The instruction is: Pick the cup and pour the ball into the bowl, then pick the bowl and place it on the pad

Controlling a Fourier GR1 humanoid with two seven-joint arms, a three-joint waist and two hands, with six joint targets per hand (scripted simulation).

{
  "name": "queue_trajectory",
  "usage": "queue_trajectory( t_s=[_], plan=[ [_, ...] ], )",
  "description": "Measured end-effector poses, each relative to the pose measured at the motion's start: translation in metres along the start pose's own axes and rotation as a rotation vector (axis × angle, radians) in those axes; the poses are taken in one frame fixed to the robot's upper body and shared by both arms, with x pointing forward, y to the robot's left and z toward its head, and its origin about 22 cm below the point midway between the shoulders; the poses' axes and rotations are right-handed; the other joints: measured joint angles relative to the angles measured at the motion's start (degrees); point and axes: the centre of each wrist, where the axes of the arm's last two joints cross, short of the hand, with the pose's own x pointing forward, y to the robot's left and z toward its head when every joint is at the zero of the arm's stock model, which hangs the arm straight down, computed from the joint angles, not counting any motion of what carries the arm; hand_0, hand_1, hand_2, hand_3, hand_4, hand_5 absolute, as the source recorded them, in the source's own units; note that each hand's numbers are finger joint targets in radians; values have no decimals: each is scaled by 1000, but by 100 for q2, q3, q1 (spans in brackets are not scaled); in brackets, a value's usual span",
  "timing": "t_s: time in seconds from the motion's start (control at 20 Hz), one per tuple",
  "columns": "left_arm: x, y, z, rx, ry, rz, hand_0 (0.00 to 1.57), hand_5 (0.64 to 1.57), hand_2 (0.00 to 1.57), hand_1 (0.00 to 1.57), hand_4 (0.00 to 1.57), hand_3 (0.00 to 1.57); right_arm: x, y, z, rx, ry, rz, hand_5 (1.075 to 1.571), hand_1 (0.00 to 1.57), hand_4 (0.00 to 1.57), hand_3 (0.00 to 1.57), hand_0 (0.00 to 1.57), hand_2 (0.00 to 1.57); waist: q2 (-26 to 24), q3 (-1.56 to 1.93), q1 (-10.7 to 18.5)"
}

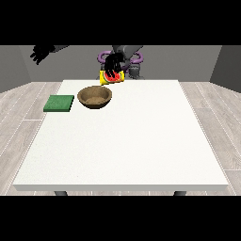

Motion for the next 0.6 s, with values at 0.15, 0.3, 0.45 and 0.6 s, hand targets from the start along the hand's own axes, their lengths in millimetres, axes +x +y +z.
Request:
queue_trajectory(
  t_s=[0.15,0.3,0.45,0.6],
  plan=[
    [11,6,6,-29,-29,-92,254,1570,1235,254,1077,1557,-7,12,-6,21,11,-1,1553,0,690,324,0,0,-47,-3,-114],
    [21,10,14,-45,-69,-154,167,1570,1194,167,1134,1571,-9,13,-8,17,4,-2,1548,0,691,271,0,0,-35,-6,-112],
    [27,17,17,-46,-91,-196,0,1570,1056,0,1106,1547,-7,13,-9,19,-3,2,1548,0,691,271,0,0,32,-7,-107],
    [23,19,17,-56,-86,-152,319,1570,1496,319,1105,1545,-9,7,-2,-4,17,4,1548,0,691,271,0,0,-127,-11,10]
  ],
)
